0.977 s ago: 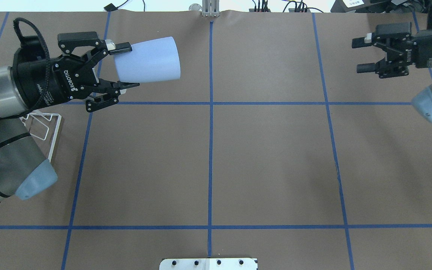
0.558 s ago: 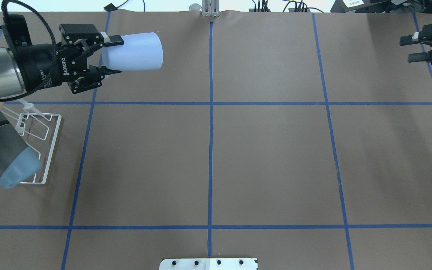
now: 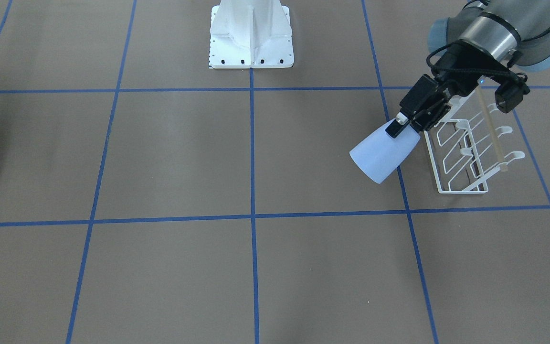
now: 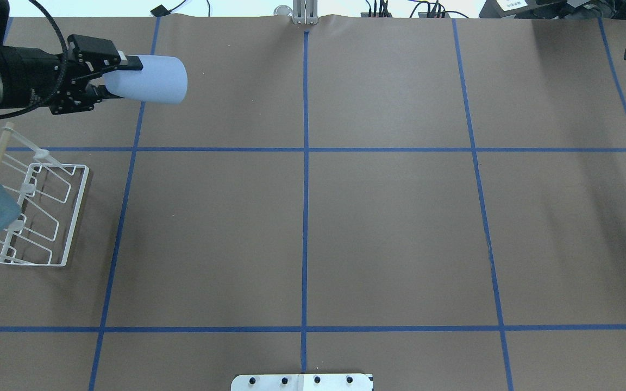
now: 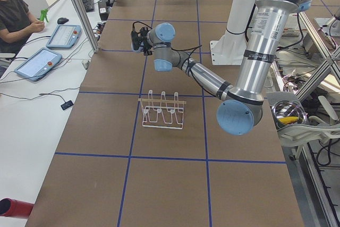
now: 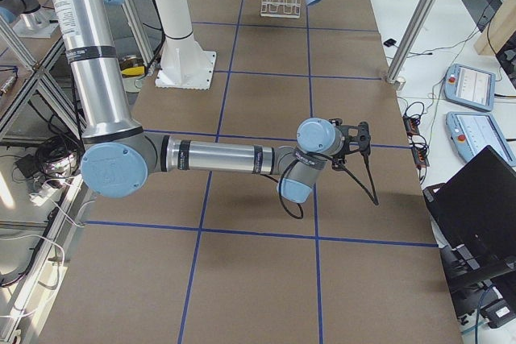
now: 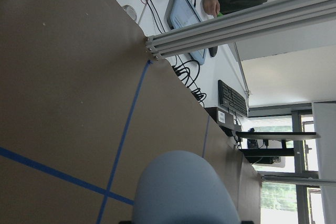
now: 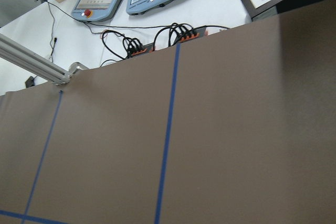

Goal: Hang cup on cup holder
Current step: 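Carry the cup with the left gripper toward the white wire rack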

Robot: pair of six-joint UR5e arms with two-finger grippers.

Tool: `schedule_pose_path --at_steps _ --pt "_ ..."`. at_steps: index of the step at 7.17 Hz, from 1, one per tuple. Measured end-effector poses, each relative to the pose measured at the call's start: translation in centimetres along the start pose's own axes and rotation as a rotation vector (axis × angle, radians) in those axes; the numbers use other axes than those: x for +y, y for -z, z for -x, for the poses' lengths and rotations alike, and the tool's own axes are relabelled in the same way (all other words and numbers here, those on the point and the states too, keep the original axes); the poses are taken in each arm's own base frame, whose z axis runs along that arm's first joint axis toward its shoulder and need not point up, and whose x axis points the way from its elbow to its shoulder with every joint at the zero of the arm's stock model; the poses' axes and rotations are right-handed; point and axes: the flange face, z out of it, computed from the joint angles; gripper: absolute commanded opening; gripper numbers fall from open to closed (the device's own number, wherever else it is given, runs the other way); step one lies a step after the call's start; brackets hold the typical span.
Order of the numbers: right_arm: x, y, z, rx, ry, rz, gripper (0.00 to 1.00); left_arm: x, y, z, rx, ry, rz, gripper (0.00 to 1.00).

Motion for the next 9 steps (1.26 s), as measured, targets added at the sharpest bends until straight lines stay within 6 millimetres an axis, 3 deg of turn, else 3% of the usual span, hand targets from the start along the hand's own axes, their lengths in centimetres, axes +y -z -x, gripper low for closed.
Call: schedule_pose_path --at_steps 2,4,6,9 --pt "-0.7 -0.2 -2.8 0.131 0.157 0.049 0.99 -2.6 1.5 1.9 -0.208 -0.186 0.033 0.00" --pt "-1.0 -0.1 -4.3 0.212 0.264 0.126 0.99 -2.2 3.9 2.9 -0.407 -0.324 0.128 0.00" --pt "-1.5 0.4 -3.5 0.248 0.259 0.217 0.99 -1.2 5.4 3.4 -0.529 -0.383 0.223 0.00" --pt "-1.1 2.5 0.7 0.254 0.167 0.323 0.99 -1.3 4.7 4.9 -0.591 -0.405 0.285 0.00"
